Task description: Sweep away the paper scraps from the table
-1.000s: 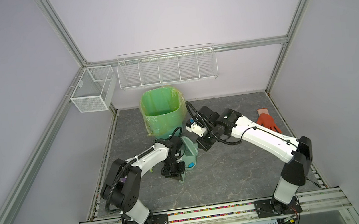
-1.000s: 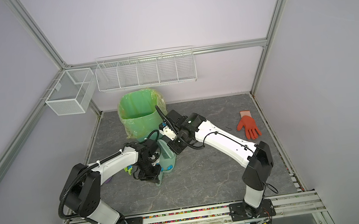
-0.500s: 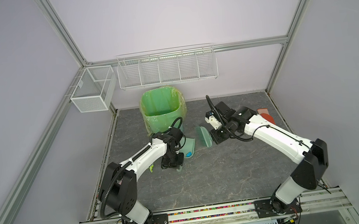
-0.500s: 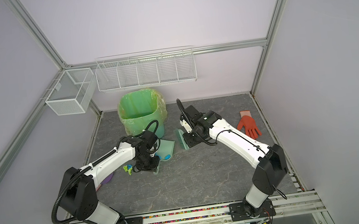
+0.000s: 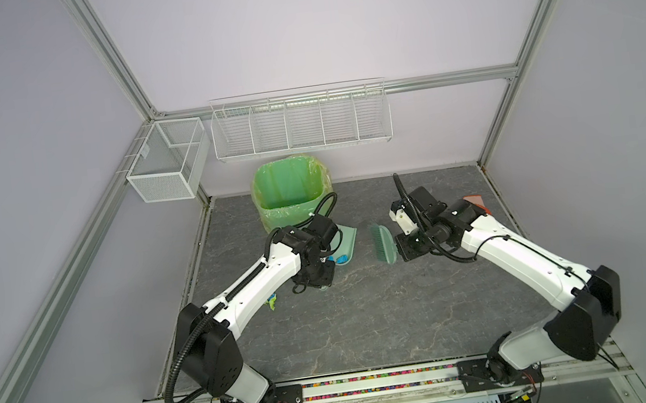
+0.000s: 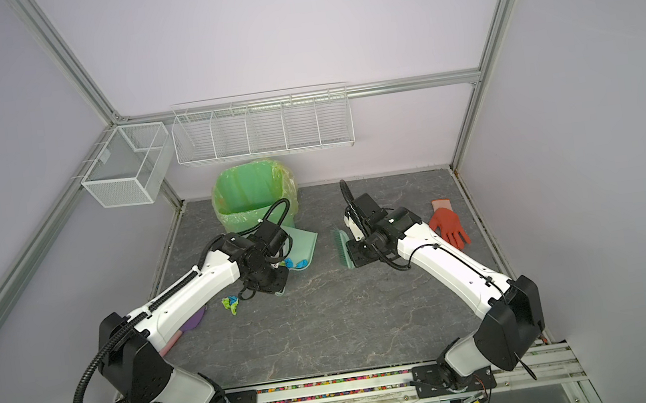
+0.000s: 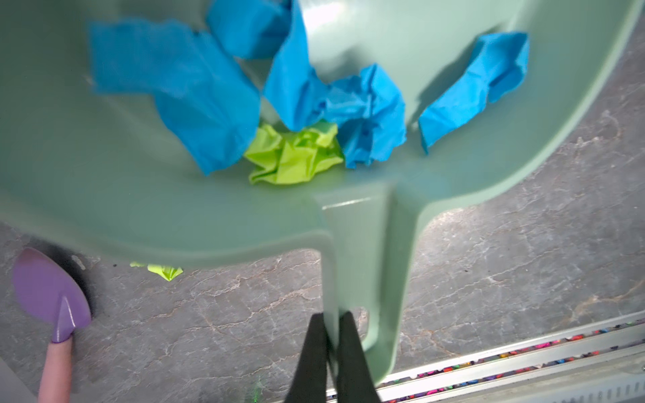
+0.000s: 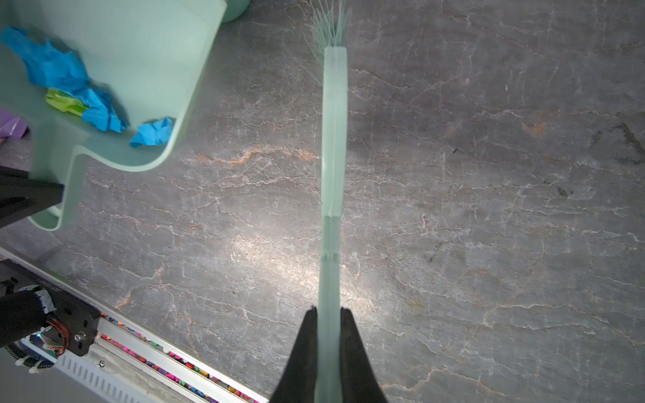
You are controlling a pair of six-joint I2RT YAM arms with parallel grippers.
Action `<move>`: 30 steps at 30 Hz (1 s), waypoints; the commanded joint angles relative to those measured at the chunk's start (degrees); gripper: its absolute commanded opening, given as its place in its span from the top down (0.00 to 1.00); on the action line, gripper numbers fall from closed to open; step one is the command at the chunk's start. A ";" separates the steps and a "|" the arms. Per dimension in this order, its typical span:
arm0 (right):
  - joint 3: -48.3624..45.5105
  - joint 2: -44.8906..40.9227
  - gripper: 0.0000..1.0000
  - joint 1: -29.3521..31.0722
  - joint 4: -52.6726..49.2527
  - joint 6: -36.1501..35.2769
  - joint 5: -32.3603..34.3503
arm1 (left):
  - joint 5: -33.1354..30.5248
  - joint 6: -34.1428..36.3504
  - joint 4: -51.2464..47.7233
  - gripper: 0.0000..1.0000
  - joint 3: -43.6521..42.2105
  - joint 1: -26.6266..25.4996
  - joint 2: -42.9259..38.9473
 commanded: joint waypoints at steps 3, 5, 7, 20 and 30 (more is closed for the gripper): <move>-2.20 -2.65 0.93 -0.93 2.00 0.80 0.71 | 0.21 -1.25 -1.65 1.00 2.56 -1.52 -2.30; -2.34 -2.82 0.93 -0.97 1.90 1.05 0.43 | 2.01 -1.68 -0.33 1.00 1.76 -1.83 -2.64; -2.66 -3.27 0.93 -0.99 1.94 1.51 0.04 | 3.45 -1.87 0.71 1.00 0.14 -2.20 -2.69; -2.70 -3.30 0.93 -1.19 2.61 1.70 -0.34 | 3.04 -2.48 2.20 1.00 -4.70 -2.80 -3.92; -4.81 -5.04 0.93 -1.18 3.39 2.66 0.23 | 0.92 0.55 -3.08 1.00 8.46 -2.82 -1.32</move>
